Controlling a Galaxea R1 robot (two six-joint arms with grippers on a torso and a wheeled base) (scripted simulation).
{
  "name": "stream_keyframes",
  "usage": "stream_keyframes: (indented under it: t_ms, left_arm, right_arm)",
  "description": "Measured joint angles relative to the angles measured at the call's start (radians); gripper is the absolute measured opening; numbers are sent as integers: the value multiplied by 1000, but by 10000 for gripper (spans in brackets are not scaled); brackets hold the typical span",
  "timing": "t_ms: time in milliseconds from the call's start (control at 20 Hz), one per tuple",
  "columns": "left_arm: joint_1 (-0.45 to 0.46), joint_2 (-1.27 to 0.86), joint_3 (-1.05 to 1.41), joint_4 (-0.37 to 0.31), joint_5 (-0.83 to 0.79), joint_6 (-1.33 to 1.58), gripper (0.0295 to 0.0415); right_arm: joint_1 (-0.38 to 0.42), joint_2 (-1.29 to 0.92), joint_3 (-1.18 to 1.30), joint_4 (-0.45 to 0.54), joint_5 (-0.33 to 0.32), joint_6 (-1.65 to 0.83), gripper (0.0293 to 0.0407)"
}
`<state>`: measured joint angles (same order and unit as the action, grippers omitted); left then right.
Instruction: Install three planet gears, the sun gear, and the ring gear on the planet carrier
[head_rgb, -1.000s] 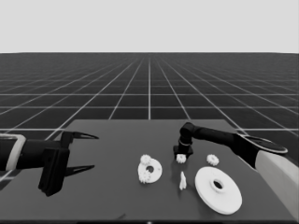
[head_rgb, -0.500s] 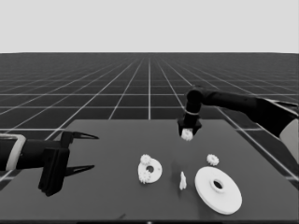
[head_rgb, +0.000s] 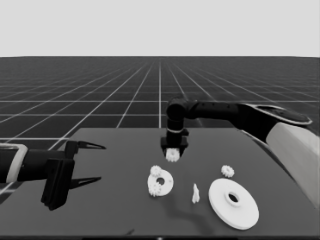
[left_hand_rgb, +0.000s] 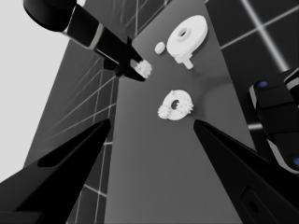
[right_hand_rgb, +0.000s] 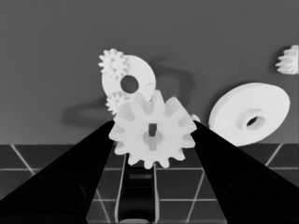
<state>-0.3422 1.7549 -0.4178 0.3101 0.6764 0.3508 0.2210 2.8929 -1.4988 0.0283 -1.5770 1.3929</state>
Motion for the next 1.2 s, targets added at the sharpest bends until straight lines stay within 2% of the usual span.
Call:
stream_keyframes:
  t_ms: [50,100,150,200,300,400,550,650,700,800,1050,1100,1150,1200]
  left_arm:
    - [0,0,0,0,0,0,385]
    - [0,0,0,0,0,0,385]
    - [0,0,0,0,0,0,385]
    - [0,0,0,0,0,0,385]
    - [0,0,0,0,0,0,385]
    - [0,0,0,0,0,0,385]
    - [0,0,0,0,0,0,385]
    - [0,0,0,0,0,0,385]
    - [0,0,0,0,0,0,385]
    - [0,0,0,0,0,0,385]
    - [0,0,0,0,0,0,385]
    - [0,0,0,0,0,0,385]
    - [0,0,0,0,0,0,385]
    - [0,0,0,0,0,0,385]
  right_arm:
    - [0,1,0,0,0,1,312]
    - [-127,-1,6,-153,28,6,312]
    - [-239,6,-23,-245,46,-12,312]
    - [-300,16,-60,-296,61,-36,312]
    - [-350,29,-109,-339,82,-65,312]
    - [-364,35,-128,-352,91,-76,312]
    - [-369,37,-135,-358,94,-80,312]
    - [-371,38,-137,-359,95,-81,371]
    - [-371,38,-137,-359,95,-81,381]
    - [-371,38,-137,-359,95,-81,384]
    - [-371,38,-137,-359,95,-81,385]
    - [-266,0,-9,-233,30,-5,385]
    - [-153,-8,29,-140,12,21,385]
    - [-85,-7,28,-82,7,22,385]
